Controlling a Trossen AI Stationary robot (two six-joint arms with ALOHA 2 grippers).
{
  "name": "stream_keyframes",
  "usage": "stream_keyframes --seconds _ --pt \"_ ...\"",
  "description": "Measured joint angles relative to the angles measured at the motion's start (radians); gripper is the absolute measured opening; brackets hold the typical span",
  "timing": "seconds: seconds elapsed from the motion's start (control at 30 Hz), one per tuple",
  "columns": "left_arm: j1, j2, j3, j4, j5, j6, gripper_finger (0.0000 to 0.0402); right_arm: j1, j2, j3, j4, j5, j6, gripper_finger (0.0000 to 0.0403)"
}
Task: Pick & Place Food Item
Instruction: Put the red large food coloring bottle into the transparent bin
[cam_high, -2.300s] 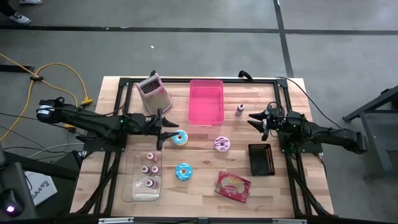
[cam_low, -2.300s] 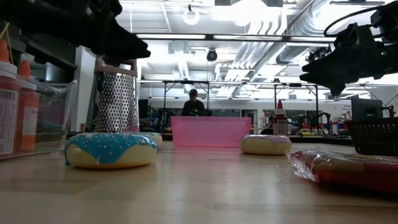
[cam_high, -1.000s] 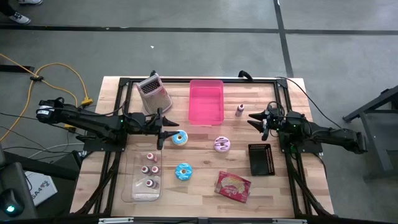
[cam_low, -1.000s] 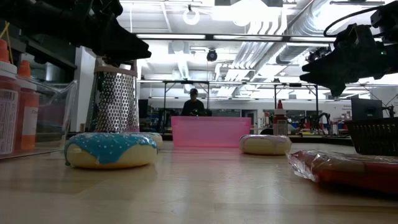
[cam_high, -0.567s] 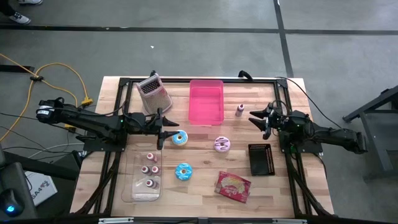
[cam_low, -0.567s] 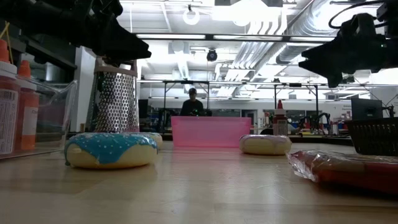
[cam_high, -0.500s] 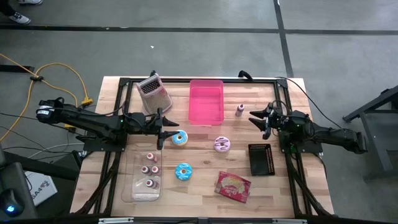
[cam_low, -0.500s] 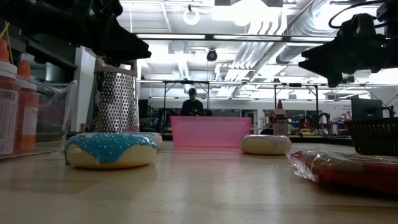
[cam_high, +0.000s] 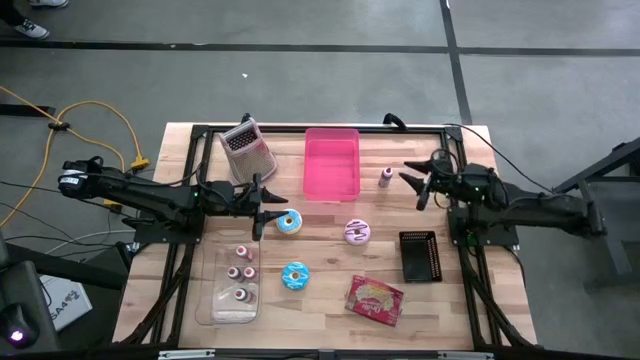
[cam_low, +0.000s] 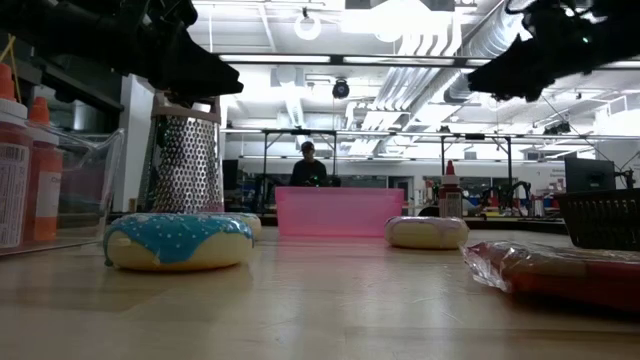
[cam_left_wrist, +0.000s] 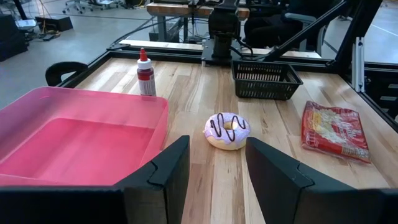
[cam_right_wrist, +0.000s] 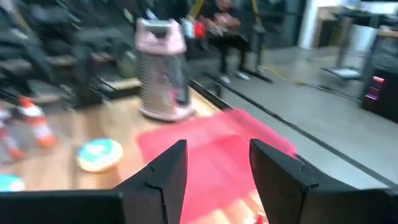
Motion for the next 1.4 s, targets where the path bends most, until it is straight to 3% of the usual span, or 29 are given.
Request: stream_keyframes --seconds 0.47,0.9,1.17,1.4 --pt "0.0 0.0 0.0 0.0 -0.001 0.0 0.0152 -0.035 0.437 0.375 -0.398 0.081 -0.022 0.016" --pt "0.0 0.0 0.0 0.0 -0.005 0.0 0.0152 -0.235 0.749 0.641 -0.677 -0.122 0.142 0.016" --pt "0.0 0.0 0.0 0.0 -0.004 0.0 0.0152 -0.282 0.9 0.716 -0.771 -0.138 0.146 0.016" --pt "0.0 0.0 0.0 0.0 -0.004 0.0 0.0152 -0.288 0.939 0.716 -0.77 -0.173 0.146 0.016"
